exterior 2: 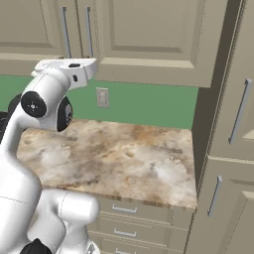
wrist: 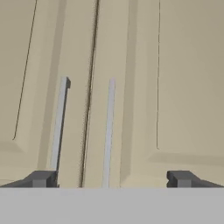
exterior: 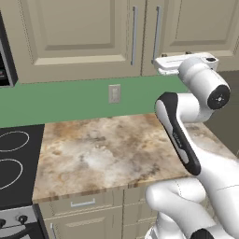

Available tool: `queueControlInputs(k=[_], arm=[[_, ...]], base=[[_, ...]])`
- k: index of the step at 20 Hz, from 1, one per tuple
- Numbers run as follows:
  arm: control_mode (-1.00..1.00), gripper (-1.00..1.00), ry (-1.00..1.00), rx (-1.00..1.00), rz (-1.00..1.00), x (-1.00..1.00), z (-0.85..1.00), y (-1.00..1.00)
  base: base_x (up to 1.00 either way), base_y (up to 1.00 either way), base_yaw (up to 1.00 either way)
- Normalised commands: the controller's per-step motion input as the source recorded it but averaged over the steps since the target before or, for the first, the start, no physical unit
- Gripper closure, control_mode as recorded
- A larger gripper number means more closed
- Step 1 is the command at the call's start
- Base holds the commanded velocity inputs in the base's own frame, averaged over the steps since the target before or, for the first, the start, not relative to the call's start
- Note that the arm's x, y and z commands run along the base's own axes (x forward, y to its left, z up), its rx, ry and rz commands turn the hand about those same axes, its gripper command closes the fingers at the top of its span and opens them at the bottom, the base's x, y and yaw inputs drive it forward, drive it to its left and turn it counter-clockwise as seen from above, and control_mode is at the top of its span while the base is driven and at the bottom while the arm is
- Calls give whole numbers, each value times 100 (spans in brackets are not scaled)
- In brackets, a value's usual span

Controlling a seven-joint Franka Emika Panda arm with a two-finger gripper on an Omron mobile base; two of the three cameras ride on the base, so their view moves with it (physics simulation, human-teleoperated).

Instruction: Move the syrup bottle and shaker from the cabinet to the dining counter.

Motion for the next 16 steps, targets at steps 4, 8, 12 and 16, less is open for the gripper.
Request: queueControlInputs(k=[4,8,12,16], arm=[[-100,-100,4,0,0,53,0,0],[-100,-100,5,0,0,52,0,1],[-100,-100,2,0,0,47,0,1],[-100,-100,0,0,0,46,0,0]], base=[[0,0,0],[0,0,0],[0,0,0],[0,0,0]])
